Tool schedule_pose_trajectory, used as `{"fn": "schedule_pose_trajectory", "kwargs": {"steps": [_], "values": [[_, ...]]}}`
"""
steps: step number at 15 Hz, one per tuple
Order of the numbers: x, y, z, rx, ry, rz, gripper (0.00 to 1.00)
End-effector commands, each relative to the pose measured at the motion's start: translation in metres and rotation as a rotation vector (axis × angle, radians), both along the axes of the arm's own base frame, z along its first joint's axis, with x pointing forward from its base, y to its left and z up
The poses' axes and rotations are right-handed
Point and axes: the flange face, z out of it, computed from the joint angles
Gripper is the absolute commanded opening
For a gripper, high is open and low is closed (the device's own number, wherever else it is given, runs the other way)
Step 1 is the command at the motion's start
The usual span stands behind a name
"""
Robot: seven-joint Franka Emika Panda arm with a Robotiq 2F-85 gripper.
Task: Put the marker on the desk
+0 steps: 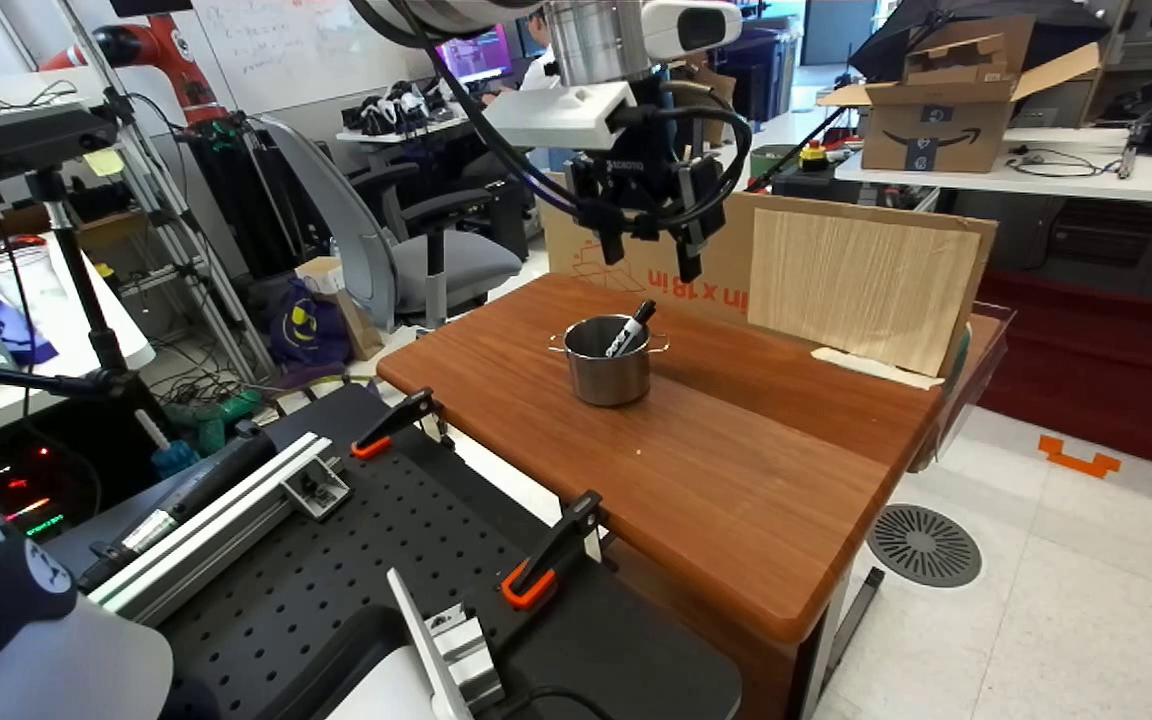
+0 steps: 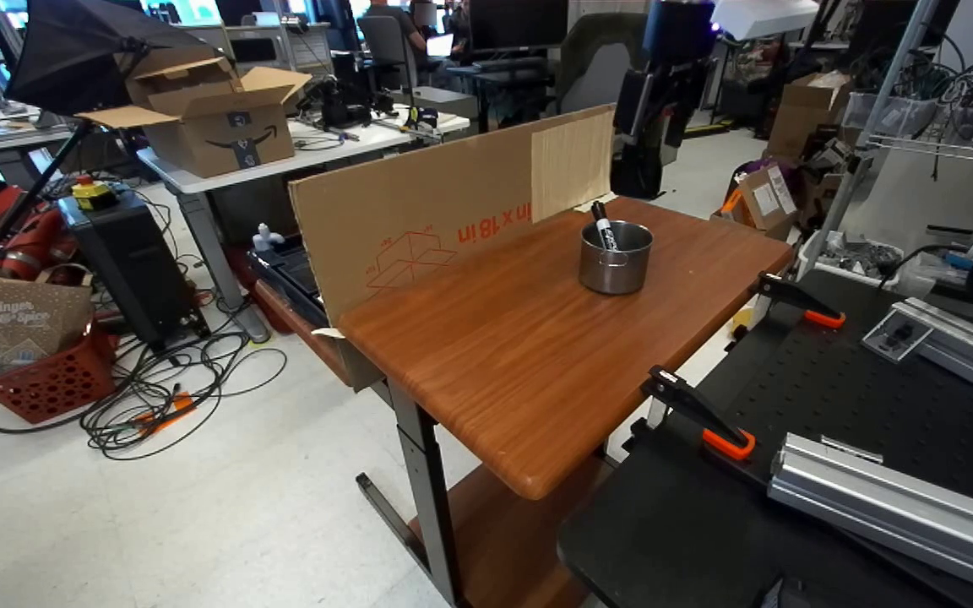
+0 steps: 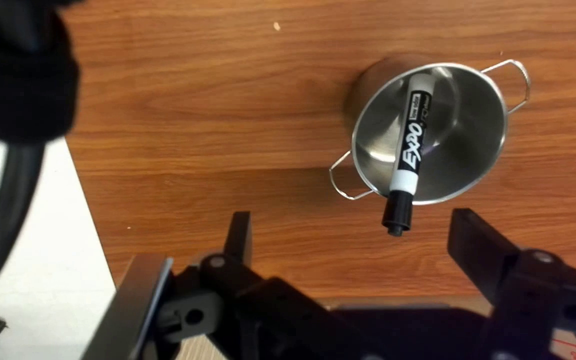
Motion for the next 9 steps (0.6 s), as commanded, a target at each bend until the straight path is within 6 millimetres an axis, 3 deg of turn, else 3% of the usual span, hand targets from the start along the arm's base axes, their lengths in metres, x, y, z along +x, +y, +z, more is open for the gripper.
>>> {"fn": "schedule_pose_trajectory", "kwargs": {"steps": [1,9], "values": [[0.023,0.011,-0.015,0.035,-0.011,-0.004,1.00],[0.047,0.034,-0.053,0.097,0.059,0.002,1.00]]}}
